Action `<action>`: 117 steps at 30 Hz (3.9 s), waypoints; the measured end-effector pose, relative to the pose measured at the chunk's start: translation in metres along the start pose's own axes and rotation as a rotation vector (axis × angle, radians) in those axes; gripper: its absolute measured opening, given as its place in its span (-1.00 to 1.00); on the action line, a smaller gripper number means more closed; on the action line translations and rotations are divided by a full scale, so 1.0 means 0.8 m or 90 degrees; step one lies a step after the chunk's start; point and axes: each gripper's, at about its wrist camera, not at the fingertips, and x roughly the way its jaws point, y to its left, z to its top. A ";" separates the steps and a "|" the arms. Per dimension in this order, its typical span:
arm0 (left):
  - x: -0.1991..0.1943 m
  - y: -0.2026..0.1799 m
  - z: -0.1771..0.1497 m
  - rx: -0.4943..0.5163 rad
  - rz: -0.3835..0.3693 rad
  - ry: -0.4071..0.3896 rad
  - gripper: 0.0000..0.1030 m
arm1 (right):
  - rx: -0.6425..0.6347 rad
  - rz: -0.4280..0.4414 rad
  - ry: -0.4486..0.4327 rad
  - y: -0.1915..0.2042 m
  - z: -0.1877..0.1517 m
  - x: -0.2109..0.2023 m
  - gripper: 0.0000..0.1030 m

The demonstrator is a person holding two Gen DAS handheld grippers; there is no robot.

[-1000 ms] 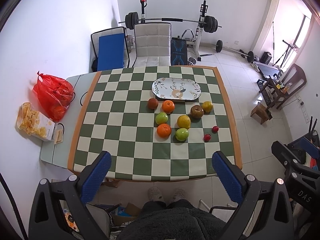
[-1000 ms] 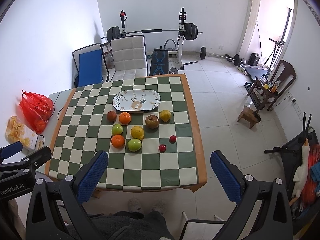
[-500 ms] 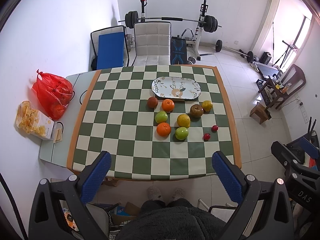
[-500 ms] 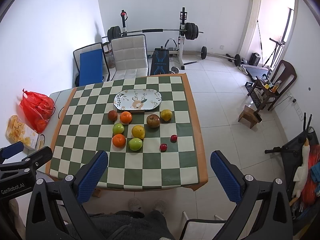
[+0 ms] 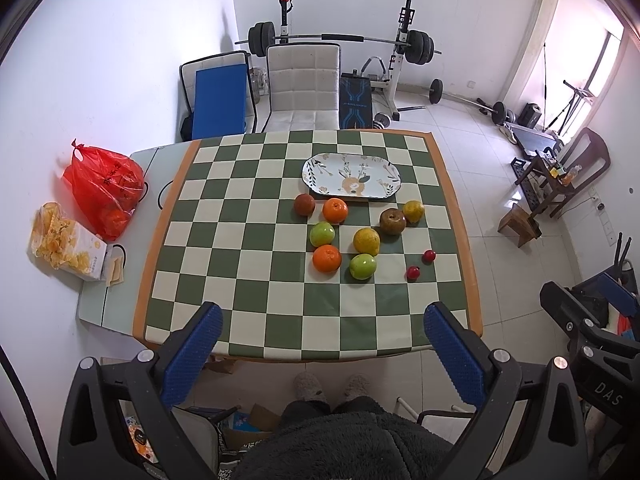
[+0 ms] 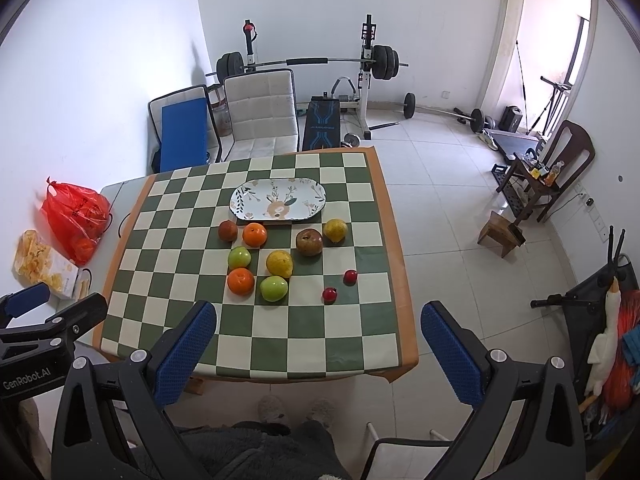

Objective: Organize fruits

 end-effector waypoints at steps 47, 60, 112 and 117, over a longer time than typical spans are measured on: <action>0.325 0.114 0.060 -0.051 0.122 0.173 0.99 | 0.192 0.181 0.314 0.074 -0.025 0.503 0.57; 0.480 0.064 0.067 -0.109 0.008 0.385 0.97 | 0.128 0.196 0.440 0.093 -0.068 0.645 0.24; 0.555 -0.031 0.313 -0.020 -0.095 0.279 0.22 | 0.052 0.214 0.282 0.046 0.194 0.688 0.21; 0.632 -0.030 0.351 -0.036 -0.092 0.334 0.22 | 0.033 0.203 0.314 0.069 0.233 0.769 0.21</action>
